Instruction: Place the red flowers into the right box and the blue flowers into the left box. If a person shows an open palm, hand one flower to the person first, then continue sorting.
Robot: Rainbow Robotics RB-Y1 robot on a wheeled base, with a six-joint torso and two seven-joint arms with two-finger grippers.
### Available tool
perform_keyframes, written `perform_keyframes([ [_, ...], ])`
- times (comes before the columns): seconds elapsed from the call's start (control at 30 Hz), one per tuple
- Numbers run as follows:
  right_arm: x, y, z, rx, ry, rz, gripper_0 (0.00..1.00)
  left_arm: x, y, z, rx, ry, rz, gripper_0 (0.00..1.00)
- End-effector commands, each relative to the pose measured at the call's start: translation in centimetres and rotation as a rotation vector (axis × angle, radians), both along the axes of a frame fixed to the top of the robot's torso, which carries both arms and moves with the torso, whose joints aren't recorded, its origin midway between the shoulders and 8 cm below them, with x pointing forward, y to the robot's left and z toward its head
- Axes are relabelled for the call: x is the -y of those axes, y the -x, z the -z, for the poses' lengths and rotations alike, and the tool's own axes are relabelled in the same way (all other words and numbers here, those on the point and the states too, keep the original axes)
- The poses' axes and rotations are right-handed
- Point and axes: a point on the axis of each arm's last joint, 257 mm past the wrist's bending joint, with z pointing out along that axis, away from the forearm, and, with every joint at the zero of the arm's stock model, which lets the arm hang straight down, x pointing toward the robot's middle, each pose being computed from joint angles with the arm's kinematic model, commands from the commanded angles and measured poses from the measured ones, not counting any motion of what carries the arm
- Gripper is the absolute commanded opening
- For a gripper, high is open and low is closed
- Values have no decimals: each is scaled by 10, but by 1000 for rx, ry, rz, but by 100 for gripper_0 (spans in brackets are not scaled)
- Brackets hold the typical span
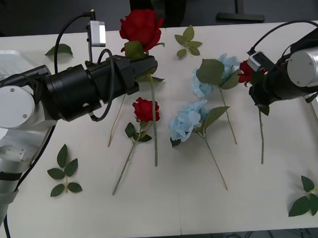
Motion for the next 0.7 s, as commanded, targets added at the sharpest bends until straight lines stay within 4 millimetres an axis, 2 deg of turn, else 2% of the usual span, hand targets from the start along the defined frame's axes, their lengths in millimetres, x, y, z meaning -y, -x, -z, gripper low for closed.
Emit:
perform_keyframes([
  [0.03, 31, -21, -63, 134, 79, -21, 0, 24, 8, -43, 91, 71, 21, 0],
  [0.23, 81, -33, -96, 222, 166, 14, 0, 43, 8, -57, 113, 125, 5, 0],
  [0.4, 145, -42, -124, 290, 324, 30, 0, 58, 4, -71, 121, 185, -26, 0],
  [0.47, 177, -49, -133, 325, 408, 40, 0, 61, 2, -78, 129, 203, -36, 0],
  [0.5, 186, -51, -136, 337, 433, 40, 0, 61, 1, -80, 131, 205, -39, 0],
  [0.57, 219, -56, -142, 365, 519, 50, 0, 63, -3, -85, 138, 212, -45, 0],
  [0.6, 227, -57, -141, 369, 538, 53, 0, 64, -4, -87, 142, 212, -45, 0],
  [0.7, 275, -56, -144, 376, 679, 73, 0, 67, -9, -95, 155, 216, -50, 0],
])
